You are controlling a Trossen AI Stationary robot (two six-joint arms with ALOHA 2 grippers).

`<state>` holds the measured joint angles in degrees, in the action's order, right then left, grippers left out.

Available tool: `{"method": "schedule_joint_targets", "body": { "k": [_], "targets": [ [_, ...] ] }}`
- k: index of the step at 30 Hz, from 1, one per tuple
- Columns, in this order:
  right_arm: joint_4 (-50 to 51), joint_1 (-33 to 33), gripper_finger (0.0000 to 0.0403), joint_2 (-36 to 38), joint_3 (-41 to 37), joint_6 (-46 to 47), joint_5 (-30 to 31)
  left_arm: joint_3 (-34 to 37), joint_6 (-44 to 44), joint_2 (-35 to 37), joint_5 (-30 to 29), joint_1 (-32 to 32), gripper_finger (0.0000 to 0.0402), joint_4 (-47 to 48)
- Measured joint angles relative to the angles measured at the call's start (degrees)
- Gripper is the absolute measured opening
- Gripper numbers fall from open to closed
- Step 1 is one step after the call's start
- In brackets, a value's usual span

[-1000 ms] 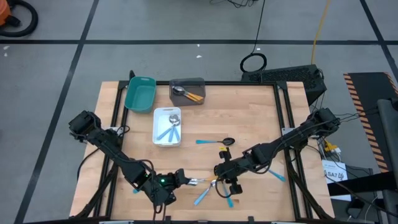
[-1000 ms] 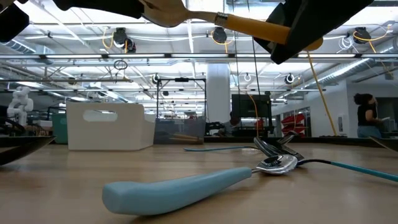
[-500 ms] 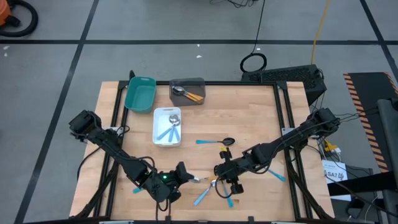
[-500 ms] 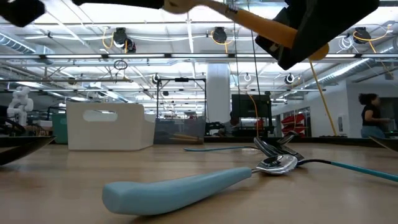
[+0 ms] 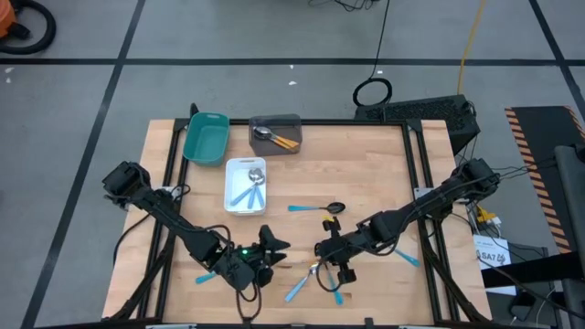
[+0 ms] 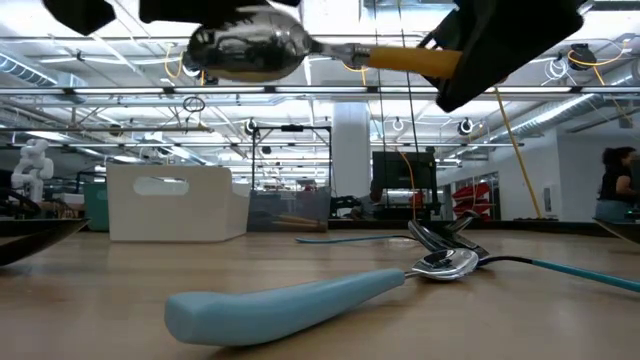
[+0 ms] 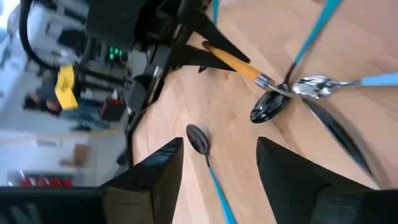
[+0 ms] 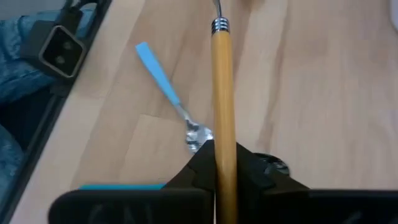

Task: Sort silverware by color (type)
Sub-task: Put the orange spoon into the black bin

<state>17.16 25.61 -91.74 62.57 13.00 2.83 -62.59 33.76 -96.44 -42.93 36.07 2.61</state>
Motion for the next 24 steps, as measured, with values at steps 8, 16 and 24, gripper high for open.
{"method": "schedule_joint_targets", "body": {
  "k": [8, 16, 24],
  "targets": [
    [5.9, -1.3, 0.0016, 0.0, 0.0, 0.0, 6.1, 0.0, -10.2, 0.0, -8.5, -0.8, 0.0209, 0.2],
    [13.0, -1.6, 0.0016, 0.0, 0.0, -3.7, 23.3, -2.5, -17.1, 0.0, -18.1, -0.8, 0.0209, 0.7],
    [15.8, -2.8, 0.0016, 0.0, 0.0, -5.8, 39.4, -5.5, -21.8, 1.1, -4.8, -1.5, 0.0209, 2.0]
  ]
}}
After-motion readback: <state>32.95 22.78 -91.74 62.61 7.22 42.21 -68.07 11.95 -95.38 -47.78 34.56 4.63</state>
